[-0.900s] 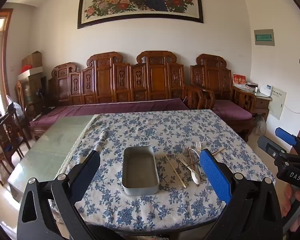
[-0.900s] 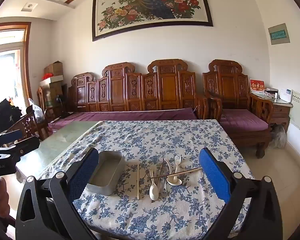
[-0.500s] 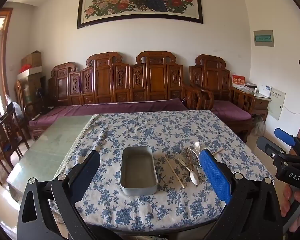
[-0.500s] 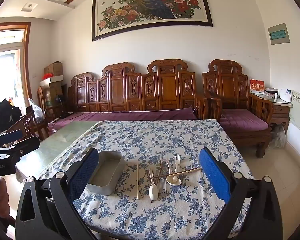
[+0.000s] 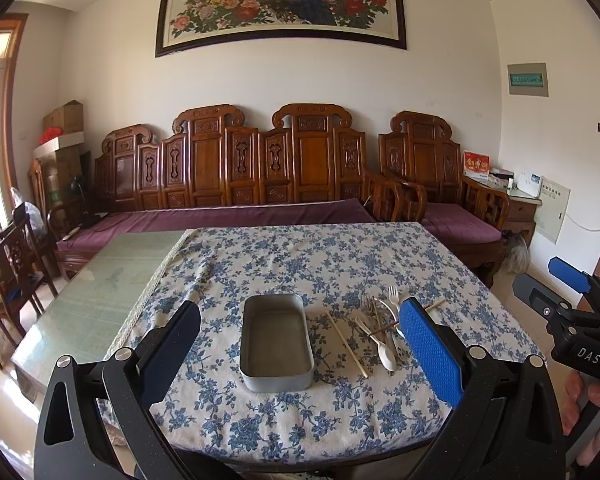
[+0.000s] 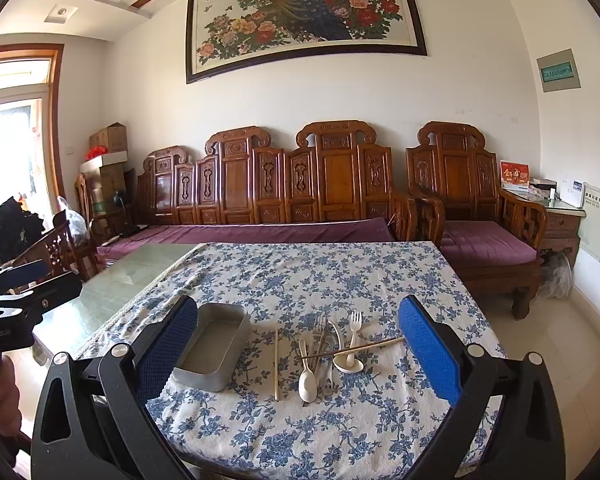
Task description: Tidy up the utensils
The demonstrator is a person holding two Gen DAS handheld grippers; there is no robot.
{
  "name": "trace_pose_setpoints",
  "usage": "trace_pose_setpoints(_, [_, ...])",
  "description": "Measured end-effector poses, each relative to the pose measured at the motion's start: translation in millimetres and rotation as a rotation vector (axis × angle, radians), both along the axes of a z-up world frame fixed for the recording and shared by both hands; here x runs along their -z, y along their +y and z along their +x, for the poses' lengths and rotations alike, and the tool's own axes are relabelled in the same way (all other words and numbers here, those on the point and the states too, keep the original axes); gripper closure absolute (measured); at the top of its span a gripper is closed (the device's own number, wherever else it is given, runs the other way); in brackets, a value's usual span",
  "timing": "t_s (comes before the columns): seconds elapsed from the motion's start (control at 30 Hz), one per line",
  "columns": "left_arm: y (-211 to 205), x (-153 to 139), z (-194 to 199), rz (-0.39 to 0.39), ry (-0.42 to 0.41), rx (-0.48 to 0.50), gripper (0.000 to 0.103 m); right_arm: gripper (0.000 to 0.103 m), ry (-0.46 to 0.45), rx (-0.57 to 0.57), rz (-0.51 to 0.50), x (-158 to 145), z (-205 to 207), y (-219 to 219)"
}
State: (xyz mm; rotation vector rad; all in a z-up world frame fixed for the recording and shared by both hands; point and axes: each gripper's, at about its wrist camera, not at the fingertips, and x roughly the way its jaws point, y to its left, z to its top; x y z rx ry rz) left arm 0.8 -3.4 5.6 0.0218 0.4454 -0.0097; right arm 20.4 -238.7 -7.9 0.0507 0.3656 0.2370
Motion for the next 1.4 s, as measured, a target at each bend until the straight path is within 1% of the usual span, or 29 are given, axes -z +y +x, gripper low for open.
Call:
trace_pose_setpoints(0.37, [-0.6, 1.0, -1.3, -0.005, -0.001, 0.003, 0.006, 0.003, -0.003, 0.000, 0.000, -1.5, -0.8, -0.8])
trace_pose_setpoints(0.5, [-2.0, -2.7, -3.8, -0.007, -0.005, 0.005, 0.006, 0.003, -0.004, 0.000, 0.001, 0.1, -0.5, -2.5])
trace_pose_setpoints(0.57, [-2.0, -3.2, -4.7, -0.007, -0.006, 0.006, 0.006, 0.003, -0.005, -0.001, 0.001, -6.3, -1.0, 1.5])
trace_pose_setpoints(0.77, [-0.1, -4.7, -6.6, -0.012, -0.010, 0.008, 0.006, 0.003, -0.007, -0.001, 0.002, -8.5, -0.1, 2.9])
trace_pose_setpoints(0.97, [0.4, -10.0, -9.3, -0.016, -0.014, 0.013, 0.006, 0.003, -0.010, -0.005, 0.005, -14.9, -8.5, 2.9])
trace_pose_setpoints(1.4, [-0.2, -10.6, -10.5, -0.016, -0.015, 0.012, 0.006, 0.003, -0.013, -0.005, 0.005, -13.9, -8.8, 3.3])
